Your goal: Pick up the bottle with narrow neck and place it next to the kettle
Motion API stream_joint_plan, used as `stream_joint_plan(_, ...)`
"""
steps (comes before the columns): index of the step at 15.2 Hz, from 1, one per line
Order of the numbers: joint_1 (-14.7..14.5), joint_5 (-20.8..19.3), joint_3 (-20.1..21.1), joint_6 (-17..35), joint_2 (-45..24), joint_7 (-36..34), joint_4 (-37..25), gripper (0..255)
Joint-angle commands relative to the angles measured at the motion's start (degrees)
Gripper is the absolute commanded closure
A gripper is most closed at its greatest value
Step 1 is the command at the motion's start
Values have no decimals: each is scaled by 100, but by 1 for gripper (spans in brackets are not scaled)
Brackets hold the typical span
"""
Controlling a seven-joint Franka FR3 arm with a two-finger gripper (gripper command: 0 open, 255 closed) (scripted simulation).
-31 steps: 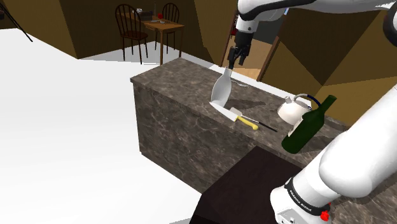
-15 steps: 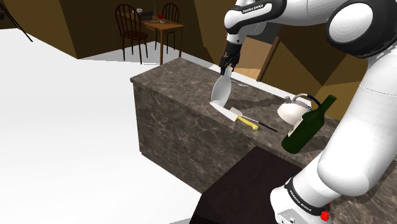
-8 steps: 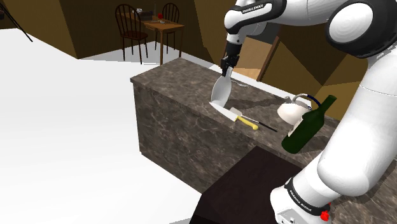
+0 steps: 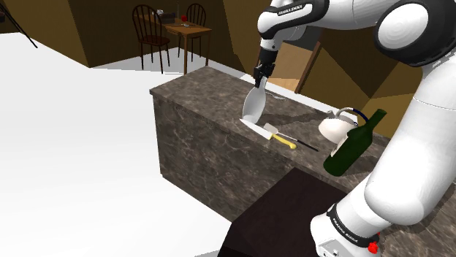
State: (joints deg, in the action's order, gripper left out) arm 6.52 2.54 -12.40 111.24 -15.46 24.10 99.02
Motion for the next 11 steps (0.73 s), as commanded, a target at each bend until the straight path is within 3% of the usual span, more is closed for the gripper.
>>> stream_joint_plan(1, 0, -5, -2, -69, 20, -2, -49, 255)
stream_joint_plan(11, 1, -42, -16, -792, 156, -20, -639, 255)
